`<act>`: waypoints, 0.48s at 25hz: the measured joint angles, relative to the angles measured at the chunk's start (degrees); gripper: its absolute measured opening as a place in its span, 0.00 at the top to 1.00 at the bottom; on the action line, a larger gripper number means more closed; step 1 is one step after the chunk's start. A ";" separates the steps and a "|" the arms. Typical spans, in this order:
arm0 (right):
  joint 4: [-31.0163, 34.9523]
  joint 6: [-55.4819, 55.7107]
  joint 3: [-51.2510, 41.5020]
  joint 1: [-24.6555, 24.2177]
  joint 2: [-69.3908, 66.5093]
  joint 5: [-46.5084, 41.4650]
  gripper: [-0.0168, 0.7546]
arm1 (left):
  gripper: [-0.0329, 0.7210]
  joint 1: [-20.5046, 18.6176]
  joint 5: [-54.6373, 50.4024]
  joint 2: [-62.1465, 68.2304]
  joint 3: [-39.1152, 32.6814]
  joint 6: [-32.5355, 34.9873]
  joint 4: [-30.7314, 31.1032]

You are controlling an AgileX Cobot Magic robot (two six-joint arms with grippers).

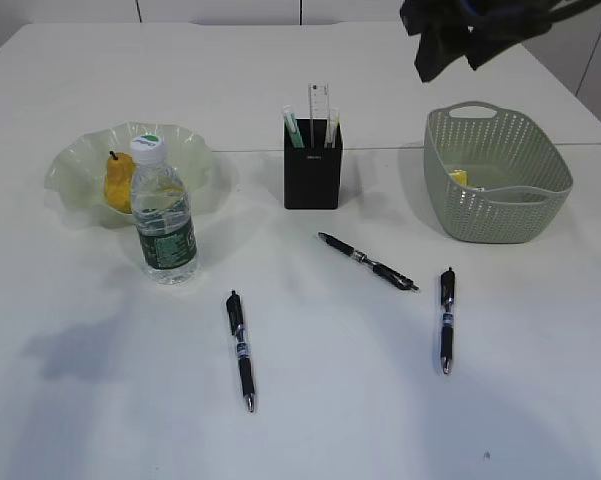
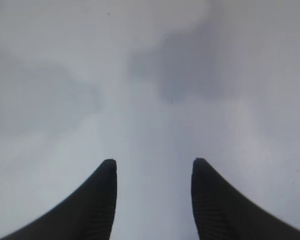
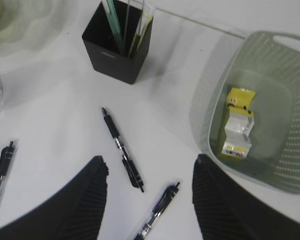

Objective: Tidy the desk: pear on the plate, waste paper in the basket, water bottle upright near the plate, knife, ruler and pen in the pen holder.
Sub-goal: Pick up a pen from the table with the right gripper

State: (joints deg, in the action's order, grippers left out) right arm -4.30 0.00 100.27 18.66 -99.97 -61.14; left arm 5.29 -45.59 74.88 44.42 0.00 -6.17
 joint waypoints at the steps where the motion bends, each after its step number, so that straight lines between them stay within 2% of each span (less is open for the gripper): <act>1: -0.38 0.62 -0.91 0.00 0.09 -0.50 0.45 | 0.51 0.00 0.00 0.00 0.00 0.00 0.00; 7: -1.17 1.73 -11.01 -0.73 0.22 -1.43 0.45 | 0.50 0.00 0.00 0.00 0.00 0.00 0.00; 12: 3.58 1.78 -18.34 -5.73 0.09 1.49 0.45 | 0.50 0.00 0.00 0.00 0.00 0.00 0.00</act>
State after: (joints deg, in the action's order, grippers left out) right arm -0.72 1.78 81.93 12.93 -99.88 -59.65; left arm 5.29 -45.59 74.88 44.42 0.00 -6.17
